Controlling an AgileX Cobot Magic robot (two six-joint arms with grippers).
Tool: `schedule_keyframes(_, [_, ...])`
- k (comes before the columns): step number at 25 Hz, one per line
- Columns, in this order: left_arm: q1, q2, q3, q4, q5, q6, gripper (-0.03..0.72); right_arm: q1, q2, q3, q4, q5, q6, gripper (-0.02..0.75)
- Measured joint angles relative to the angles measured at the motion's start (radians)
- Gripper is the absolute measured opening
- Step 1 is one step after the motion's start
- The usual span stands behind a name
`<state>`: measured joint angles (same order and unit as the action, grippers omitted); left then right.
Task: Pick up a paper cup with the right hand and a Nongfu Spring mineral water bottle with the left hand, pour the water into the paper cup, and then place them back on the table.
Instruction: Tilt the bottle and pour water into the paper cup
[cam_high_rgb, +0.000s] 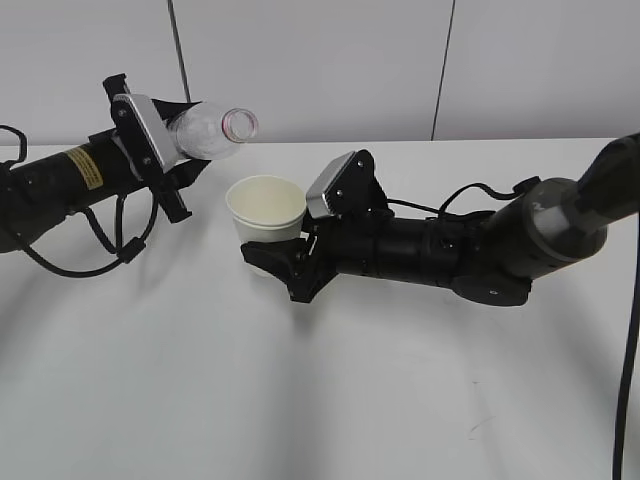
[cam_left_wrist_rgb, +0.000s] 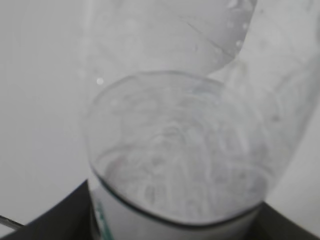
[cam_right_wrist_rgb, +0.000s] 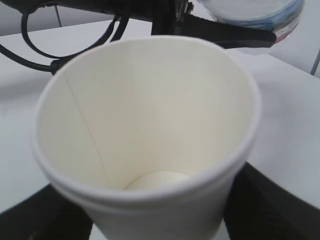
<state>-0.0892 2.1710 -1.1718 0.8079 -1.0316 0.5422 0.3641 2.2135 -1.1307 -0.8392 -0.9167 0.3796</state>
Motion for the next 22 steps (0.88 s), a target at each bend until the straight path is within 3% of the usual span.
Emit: schedule_keyframes(22, [0.001,0.000,0.000,-0.040,-0.057,0.307,0.372,0.000,0.000,0.000,0.003,0.024,0.051,0.508])
